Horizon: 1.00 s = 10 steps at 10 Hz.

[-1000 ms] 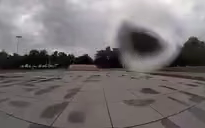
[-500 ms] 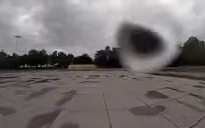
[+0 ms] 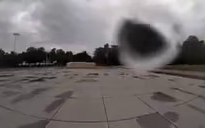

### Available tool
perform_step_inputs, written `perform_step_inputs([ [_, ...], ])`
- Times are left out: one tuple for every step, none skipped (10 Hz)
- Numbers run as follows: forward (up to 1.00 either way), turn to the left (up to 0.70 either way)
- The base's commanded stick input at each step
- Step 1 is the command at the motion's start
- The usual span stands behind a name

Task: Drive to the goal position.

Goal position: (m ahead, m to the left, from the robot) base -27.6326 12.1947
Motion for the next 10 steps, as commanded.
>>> perform_step_inputs([
  [0.0, 0.7],
  [0.0, 0.7],
  [0.0, 0.7],
  [0.0, 0.7],
  [0.0, 0.7],
  [0.0, 0.7],
  [0.0, 0.7],
  [0.0, 0.7],
  [0.0, 0.7],
  [0.0, 0.7],
])
